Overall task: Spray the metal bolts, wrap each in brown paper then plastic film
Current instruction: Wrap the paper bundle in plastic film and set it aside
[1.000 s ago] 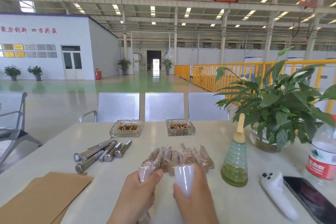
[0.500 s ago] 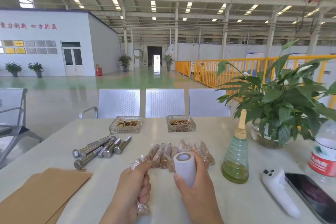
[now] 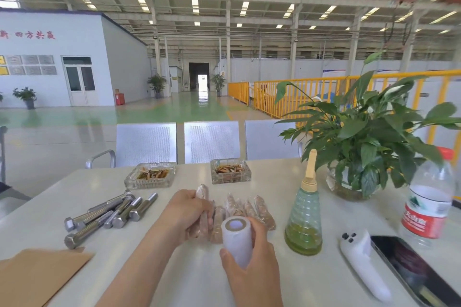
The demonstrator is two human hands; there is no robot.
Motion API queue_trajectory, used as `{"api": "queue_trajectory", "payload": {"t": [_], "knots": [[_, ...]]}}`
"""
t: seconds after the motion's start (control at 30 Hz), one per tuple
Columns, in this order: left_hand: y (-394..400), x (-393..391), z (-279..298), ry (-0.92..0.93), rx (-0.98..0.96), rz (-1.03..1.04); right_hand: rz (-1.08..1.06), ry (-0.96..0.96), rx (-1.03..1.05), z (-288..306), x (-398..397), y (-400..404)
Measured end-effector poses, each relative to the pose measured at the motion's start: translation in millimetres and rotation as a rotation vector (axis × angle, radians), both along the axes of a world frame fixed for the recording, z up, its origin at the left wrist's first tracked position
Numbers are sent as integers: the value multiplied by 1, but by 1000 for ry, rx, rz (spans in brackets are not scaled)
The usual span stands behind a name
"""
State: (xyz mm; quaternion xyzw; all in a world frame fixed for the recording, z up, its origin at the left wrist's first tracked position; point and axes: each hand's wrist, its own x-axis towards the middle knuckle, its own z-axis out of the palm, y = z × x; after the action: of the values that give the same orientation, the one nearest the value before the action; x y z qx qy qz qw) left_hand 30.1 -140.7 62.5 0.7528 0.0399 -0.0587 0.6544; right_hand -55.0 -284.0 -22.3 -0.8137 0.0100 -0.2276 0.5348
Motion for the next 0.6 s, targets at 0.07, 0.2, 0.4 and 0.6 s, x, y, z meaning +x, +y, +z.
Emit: {"api": "queue_trajectory", "payload": {"t": [0.07, 0.2, 0.4, 0.6], "knots": [[-13, 25, 2, -83, 141, 93, -13, 1, 26, 4, 3, 0], [-35, 63, 4, -169, 487, 122, -61, -49, 67, -1, 1, -1], [-39, 73, -23, -259, 961, 2, -64, -74, 71, -5, 8, 0], [-11, 32, -21, -448, 680, -90, -64, -25, 41, -3, 7, -1]]}}
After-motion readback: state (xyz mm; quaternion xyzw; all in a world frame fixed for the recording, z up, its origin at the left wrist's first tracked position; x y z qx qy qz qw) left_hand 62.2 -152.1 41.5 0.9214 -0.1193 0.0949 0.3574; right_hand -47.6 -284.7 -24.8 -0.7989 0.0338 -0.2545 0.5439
